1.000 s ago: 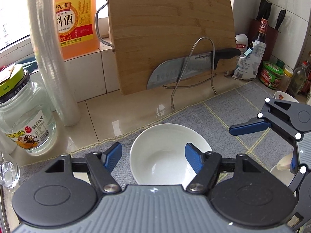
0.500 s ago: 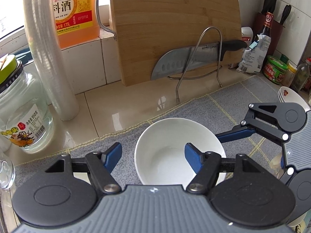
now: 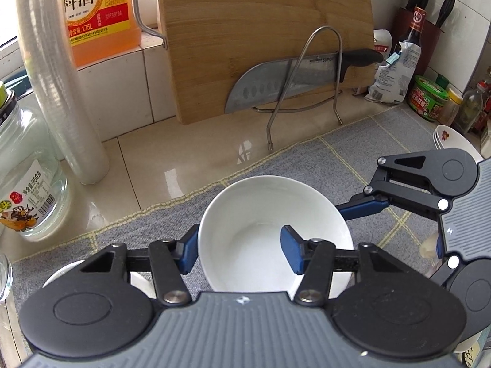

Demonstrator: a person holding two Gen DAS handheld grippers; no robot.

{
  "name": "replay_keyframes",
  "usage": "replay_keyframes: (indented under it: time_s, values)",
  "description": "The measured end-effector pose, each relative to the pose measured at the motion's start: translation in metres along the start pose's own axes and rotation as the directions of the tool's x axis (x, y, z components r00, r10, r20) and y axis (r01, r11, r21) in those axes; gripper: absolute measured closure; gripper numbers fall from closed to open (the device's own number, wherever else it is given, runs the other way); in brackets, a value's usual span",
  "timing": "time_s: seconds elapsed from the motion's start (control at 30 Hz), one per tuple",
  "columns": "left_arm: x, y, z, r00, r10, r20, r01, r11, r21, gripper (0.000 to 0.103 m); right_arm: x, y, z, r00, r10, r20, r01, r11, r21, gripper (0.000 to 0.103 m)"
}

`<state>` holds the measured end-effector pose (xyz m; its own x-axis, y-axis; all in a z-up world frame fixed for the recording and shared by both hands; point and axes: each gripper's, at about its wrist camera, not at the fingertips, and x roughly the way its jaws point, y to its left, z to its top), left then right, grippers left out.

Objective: Organize plates and bowls
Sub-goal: 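Position the held bowl above the other white bowl with the left gripper, then lower the held bowl into the other white bowl with the left gripper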

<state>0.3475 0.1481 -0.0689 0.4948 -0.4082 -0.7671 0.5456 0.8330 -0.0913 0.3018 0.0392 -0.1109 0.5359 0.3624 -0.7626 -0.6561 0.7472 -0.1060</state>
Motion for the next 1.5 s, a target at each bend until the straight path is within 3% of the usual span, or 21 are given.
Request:
replay_keyframes:
  time_s: [0.77,1.5]
  values:
    - [-0.005,-0.001,-0.001,1.000,-0.005,0.006,0.005,1.000,-0.003,0.050,-0.002,0.001,0.002,1.000,-0.007,-0.009,0.007,1.000,0.011,0.024]
    - [-0.043,-0.021,-0.005,0.998,-0.003,0.061,0.001,1.000,0.024,0.050,-0.035,0.015,0.000,0.999,-0.033,0.020,0.033,0.999,-0.013,0.024]
